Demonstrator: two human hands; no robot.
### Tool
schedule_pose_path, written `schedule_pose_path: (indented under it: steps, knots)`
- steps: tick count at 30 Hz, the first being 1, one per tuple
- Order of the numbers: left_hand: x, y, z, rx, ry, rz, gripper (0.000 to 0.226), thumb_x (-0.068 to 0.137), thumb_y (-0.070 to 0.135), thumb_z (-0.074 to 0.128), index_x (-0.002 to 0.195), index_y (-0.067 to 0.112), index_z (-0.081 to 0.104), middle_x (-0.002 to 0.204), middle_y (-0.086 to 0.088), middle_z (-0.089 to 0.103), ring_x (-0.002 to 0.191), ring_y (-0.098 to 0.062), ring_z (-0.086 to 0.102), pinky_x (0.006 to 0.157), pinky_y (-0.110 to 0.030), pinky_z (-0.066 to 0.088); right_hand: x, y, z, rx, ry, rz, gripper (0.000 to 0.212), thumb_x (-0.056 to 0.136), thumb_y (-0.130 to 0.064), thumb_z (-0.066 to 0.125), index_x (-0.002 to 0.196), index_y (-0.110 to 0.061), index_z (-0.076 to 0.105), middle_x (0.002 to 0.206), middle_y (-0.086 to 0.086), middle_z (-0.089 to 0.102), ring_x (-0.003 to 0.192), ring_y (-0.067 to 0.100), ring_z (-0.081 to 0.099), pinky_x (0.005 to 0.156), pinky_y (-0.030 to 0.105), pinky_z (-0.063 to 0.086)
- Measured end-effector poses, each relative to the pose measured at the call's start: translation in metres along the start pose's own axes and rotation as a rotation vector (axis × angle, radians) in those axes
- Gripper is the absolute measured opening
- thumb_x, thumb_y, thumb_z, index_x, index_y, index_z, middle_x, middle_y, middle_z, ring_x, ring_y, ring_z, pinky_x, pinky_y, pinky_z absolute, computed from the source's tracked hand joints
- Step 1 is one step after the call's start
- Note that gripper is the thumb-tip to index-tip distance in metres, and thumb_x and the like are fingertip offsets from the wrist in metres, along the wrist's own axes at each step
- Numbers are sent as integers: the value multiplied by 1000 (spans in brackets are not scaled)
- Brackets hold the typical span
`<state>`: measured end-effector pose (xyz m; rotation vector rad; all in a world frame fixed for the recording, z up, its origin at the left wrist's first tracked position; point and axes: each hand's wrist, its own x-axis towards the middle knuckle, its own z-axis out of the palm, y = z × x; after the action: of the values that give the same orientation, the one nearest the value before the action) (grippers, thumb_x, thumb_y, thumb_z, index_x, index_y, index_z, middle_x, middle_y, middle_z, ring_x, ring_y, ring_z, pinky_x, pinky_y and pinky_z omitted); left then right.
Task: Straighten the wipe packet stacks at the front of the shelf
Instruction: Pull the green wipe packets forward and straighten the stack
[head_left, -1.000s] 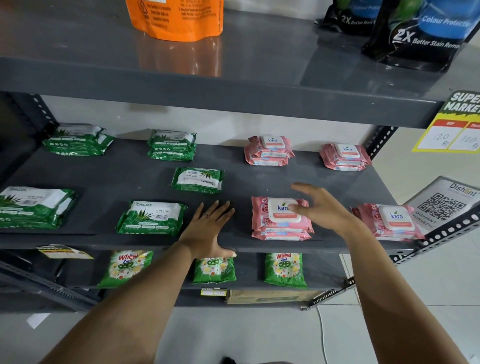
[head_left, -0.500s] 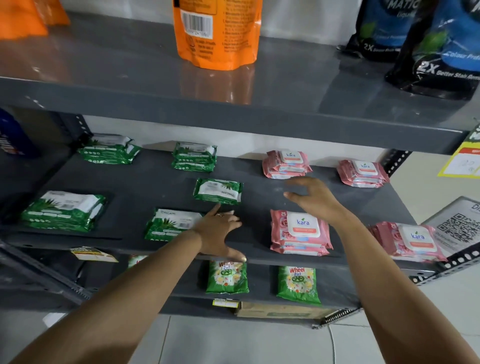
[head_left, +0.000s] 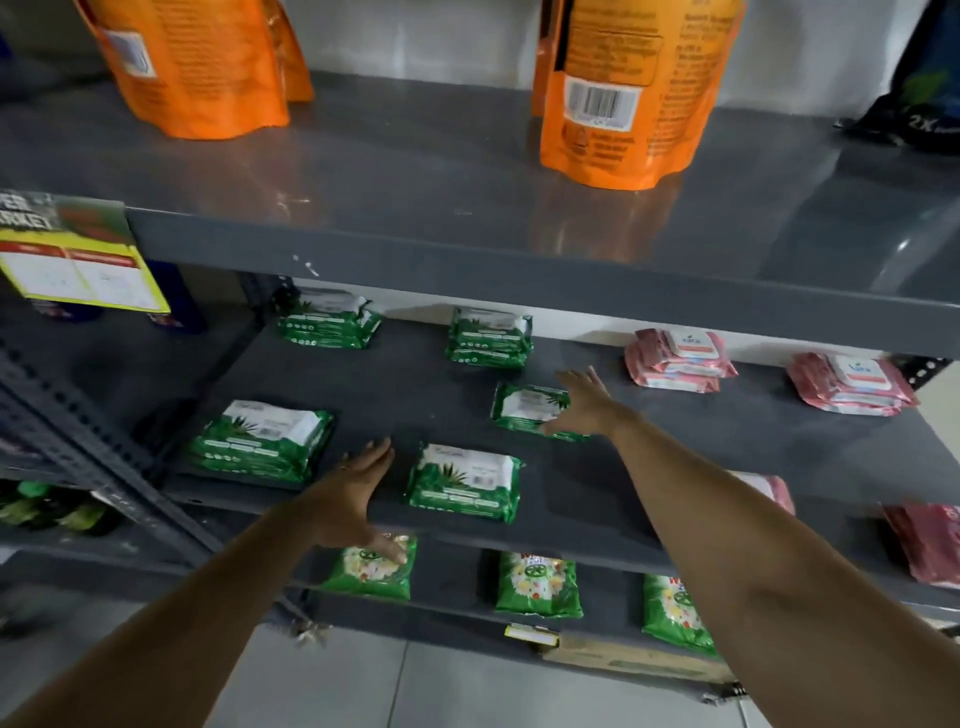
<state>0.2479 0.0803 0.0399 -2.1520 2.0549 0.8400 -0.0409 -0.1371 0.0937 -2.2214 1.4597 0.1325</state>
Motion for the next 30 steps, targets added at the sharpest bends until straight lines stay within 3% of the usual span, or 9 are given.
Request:
schedule_pose_path:
  steps: [3, 7, 12, 15, 19, 21, 24, 27, 30]
  knots:
    - [8, -6, 0, 146, 24, 113, 148, 56, 81, 72, 150, 16, -22, 152, 6, -36, 142, -14, -26, 112, -34, -19, 3, 0, 13, 15, 0, 47, 105, 61, -51, 82, 145, -14, 31, 149, 14, 35, 136, 35, 33, 110, 46, 33]
    - [22, -14, -1, 229, 67, 168, 146, 59, 81, 69, 148, 13, -25, 153, 2, -38, 140, -13, -31, 112, -37, -23, -2, -2, 22, 141, 107, 119, 95, 46, -55, 84, 128, -18, 52, 123, 7, 60, 110, 27, 57, 95, 41, 49]
    - [24, -25, 3, 259, 136, 236, 142, 58, 91, 55, 150, 14, -21, 157, 1, -31, 142, -13, -30, 118, -45, -15, -36, -31, 16, 363, 150, 139, 60, 52, -46, 87, 101, -23, 61, 95, -4, 67, 89, 17, 63, 79, 33, 53]
    - [26, -27, 5, 271, 150, 239, 139, 60, 91, 52, 147, 14, -24, 154, 1, -34, 142, -13, -30, 117, -44, -16, -66, -56, 18, 366, 111, 17, 55, 52, -47, 86, 93, -26, 57, 90, -7, 64, 83, 12, 61, 65, 24, 48]
    - [26, -28, 7, 267, 160, 247, 136, 62, 90, 48, 150, 13, -21, 156, 0, -31, 142, -14, -30, 118, -44, -15, -89, -86, 38, 293, 116, -115, 75, 55, -35, 90, 119, -19, 55, 107, -7, 59, 98, 11, 57, 79, 19, 45]
    - [27, -28, 8, 263, 163, 246, 136, 63, 91, 49, 150, 13, -21, 156, 0, -32, 142, -15, -31, 118, -45, -15, -86, -92, 53, 225, 114, -123, 85, 55, -38, 89, 128, -16, 52, 120, -2, 55, 110, 14, 51, 95, 28, 41]
    - [27, -28, 8, 246, 159, 244, 137, 62, 90, 51, 150, 15, -22, 157, 1, -31, 142, -15, -31, 118, -46, -13, -81, -90, 68, 143, 72, -40, 94, 56, -49, 84, 137, -28, 40, 141, -1, 43, 133, 24, 38, 112, 53, 25]
    - [27, -29, 10, 239, 171, 248, 136, 63, 90, 51, 150, 15, -22, 158, 0, -30, 142, -16, -31, 118, -46, -13, -87, -90, 70, 4, 22, 6, 102, 63, -53, 79, 146, -35, 22, 155, -5, 24, 145, 24, 15, 114, 64, 3]
    - [26, -30, 11, 257, 186, 258, 136, 63, 91, 49, 150, 12, -20, 159, -2, -28, 144, -17, -29, 118, -47, -14, -92, -97, 72, 34, 53, -36, 109, 61, -67, 71, 148, -37, 14, 157, -4, 19, 147, 24, 11, 116, 61, 8]
